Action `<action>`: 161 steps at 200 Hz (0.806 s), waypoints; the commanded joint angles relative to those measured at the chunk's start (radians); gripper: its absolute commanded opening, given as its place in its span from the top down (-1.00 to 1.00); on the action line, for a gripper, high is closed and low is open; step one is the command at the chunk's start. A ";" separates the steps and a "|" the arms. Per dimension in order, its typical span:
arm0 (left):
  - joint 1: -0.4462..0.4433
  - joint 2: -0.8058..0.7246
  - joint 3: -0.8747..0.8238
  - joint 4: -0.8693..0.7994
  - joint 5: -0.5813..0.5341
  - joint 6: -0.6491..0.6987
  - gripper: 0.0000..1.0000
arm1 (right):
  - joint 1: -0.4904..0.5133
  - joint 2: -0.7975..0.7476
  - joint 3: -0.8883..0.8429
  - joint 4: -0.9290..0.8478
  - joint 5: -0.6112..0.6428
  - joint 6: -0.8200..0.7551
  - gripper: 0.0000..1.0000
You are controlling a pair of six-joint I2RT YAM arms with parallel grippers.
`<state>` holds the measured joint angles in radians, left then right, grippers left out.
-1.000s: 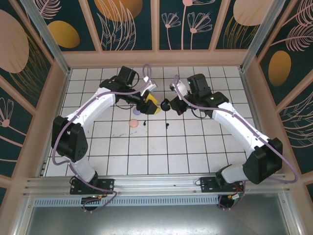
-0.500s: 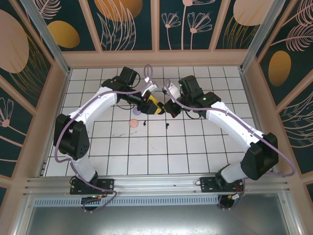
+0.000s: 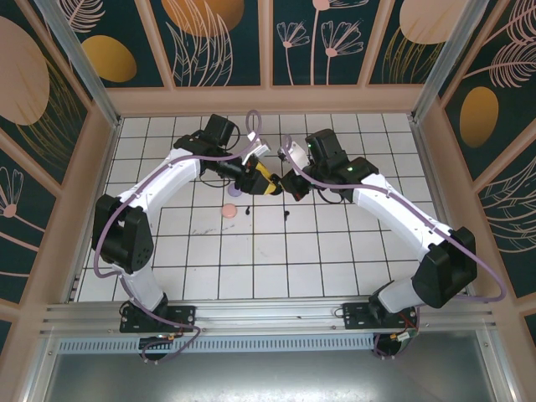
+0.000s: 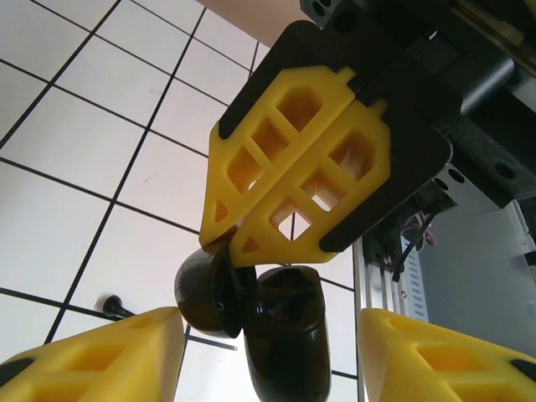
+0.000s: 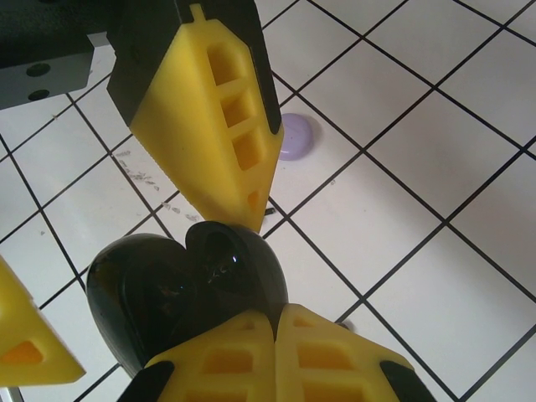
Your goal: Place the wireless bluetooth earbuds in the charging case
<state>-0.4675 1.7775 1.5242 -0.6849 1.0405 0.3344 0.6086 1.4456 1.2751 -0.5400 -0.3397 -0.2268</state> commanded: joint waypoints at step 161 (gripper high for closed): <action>0.000 0.017 -0.028 0.052 0.072 -0.009 0.84 | 0.010 -0.002 0.054 0.052 0.026 0.031 1.00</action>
<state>-0.4652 1.7885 1.5215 -0.6834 1.0740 0.3302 0.6086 1.4464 1.2896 -0.5274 -0.3107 -0.2230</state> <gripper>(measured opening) 0.149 0.051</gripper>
